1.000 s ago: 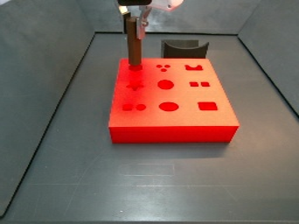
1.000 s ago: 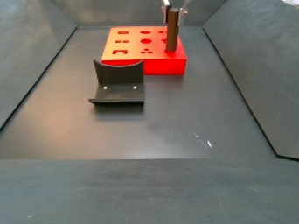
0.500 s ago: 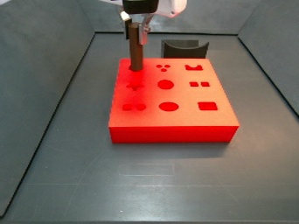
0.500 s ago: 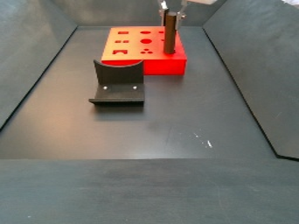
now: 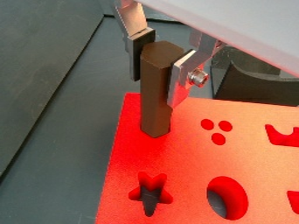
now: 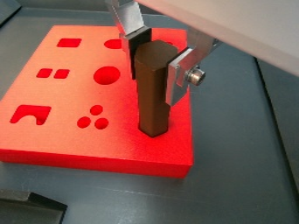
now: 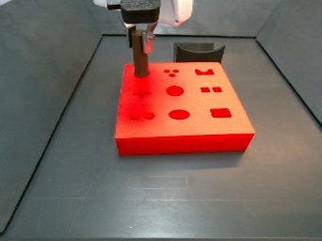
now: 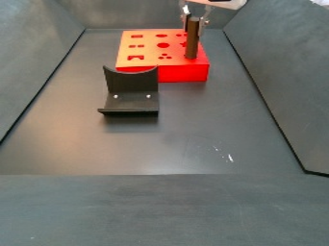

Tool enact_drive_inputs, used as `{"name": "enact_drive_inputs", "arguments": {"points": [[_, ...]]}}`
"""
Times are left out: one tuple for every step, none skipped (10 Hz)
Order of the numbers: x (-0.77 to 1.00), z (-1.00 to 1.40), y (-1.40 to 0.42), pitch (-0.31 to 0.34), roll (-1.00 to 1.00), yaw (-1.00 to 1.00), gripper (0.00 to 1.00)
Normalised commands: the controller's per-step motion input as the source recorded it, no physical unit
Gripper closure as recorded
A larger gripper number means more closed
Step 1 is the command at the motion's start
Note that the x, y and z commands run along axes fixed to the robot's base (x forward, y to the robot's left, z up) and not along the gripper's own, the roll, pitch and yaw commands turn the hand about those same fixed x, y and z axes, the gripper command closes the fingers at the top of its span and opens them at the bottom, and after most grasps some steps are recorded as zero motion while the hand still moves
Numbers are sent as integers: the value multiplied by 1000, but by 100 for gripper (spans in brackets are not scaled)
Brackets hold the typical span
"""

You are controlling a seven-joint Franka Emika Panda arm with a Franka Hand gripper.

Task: Insert the hexagon object.

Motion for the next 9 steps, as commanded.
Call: {"name": "enact_drive_inputs", "arguments": {"points": [[443, -931, 0, 77, 16, 0, 100], [214, -1000, 0, 4, 59, -17, 100], [334, -1000, 17, 0, 86, -91, 100], [337, -1000, 97, 43, 127, -154, 100], [223, -654, 40, 111, 274, -174, 100], [140, -349, 0, 169, 390, -123, 100], [6, -220, 0, 171, 449, -17, 100], [-40, -374, 0, 66, 250, -29, 100], [0, 0, 0, 0, 0, 0, 100]]}}
